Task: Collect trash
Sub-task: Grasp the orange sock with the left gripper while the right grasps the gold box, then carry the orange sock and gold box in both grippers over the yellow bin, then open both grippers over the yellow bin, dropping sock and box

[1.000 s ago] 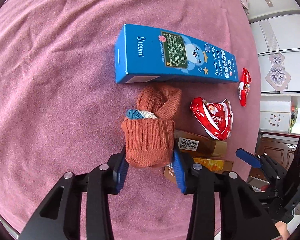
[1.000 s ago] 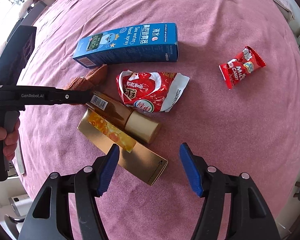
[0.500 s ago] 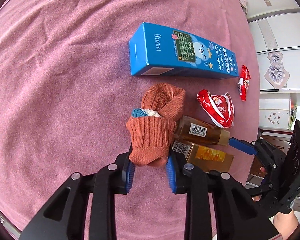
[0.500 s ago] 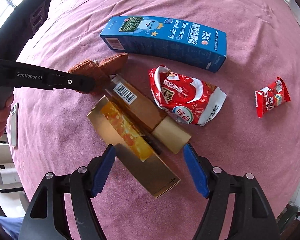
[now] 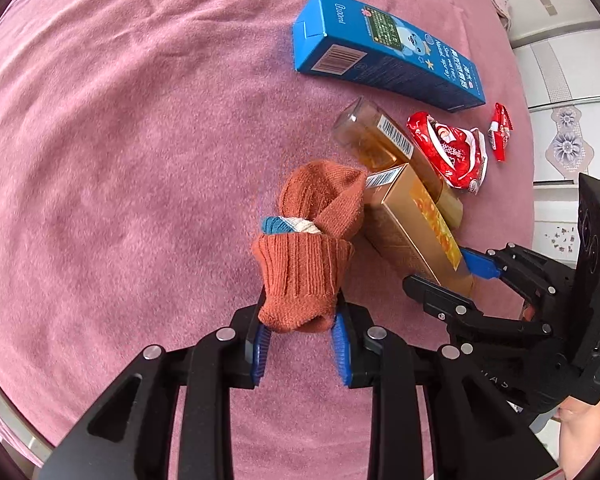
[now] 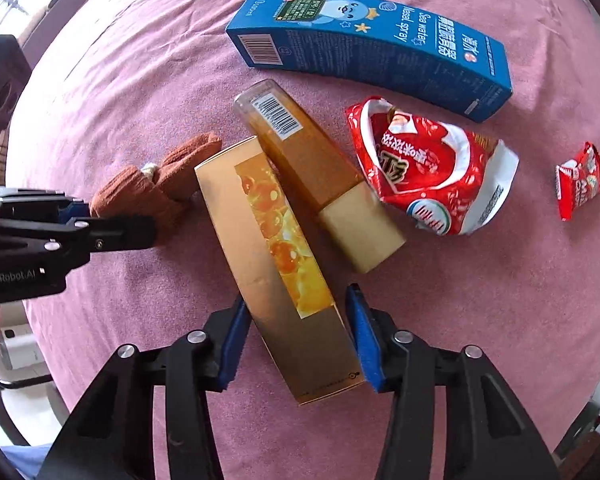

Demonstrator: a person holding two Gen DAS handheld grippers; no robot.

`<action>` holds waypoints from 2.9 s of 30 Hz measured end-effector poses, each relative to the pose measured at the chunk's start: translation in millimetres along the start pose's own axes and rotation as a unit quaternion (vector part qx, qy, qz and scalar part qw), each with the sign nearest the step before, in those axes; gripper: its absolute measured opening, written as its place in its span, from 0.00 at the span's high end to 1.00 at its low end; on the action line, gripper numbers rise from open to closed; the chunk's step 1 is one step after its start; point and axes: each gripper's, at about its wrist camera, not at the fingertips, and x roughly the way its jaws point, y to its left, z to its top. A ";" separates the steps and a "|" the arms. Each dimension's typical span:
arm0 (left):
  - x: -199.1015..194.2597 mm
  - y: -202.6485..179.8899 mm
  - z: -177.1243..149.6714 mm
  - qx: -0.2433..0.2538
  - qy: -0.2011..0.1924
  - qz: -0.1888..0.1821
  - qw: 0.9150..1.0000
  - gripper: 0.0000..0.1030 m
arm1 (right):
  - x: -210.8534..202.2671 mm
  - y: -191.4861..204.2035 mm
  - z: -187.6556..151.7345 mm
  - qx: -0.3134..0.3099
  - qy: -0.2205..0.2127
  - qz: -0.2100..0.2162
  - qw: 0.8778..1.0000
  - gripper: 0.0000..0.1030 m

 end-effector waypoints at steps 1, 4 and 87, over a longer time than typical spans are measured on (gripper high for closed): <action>-0.6 0.0 -3.1 -0.006 -0.001 -0.002 1.000 0.75 | -1.0 -0.4 -3.5 0.011 0.000 0.006 1.000 0.60; -2.6 -2.3 -14.0 -0.013 -0.001 -0.007 1.000 0.76 | -6.8 -3.1 -20.7 0.050 -0.001 0.025 0.998 0.62; 167.4 -576.1 -236.5 0.309 0.111 -0.031 0.944 0.76 | -177.8 -377.1 -511.8 0.484 -0.138 -0.006 0.864 0.63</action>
